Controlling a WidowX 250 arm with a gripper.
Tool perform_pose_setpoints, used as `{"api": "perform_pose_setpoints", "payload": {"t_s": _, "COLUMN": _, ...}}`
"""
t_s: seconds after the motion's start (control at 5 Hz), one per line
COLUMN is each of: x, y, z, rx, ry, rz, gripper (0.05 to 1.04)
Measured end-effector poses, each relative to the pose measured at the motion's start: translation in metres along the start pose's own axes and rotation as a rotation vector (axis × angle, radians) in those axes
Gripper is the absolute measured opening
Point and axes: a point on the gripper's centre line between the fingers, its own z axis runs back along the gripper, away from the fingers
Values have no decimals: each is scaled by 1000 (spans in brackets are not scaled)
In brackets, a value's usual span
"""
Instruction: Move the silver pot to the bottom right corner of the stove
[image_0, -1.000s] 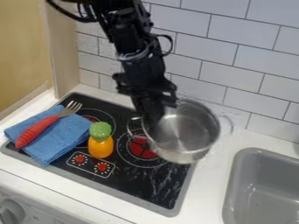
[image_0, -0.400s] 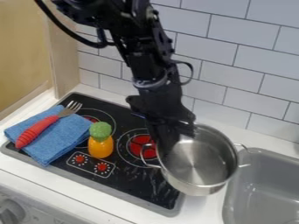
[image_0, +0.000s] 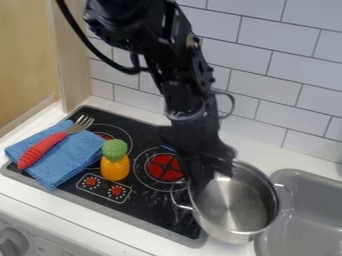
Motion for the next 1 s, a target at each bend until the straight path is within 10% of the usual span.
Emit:
{"api": "perform_pose_setpoints", "payload": {"t_s": 0.6, "x": -5, "y": -2, "z": -19, "rx": 18, "ry": 45, "rz": 10, "gripper": 77}}
{"api": "perform_pose_setpoints", "payload": {"t_s": 1.0, "x": -12, "y": -2, "z": -21, "rx": 17, "ry": 90, "rz": 22, "gripper": 506}}
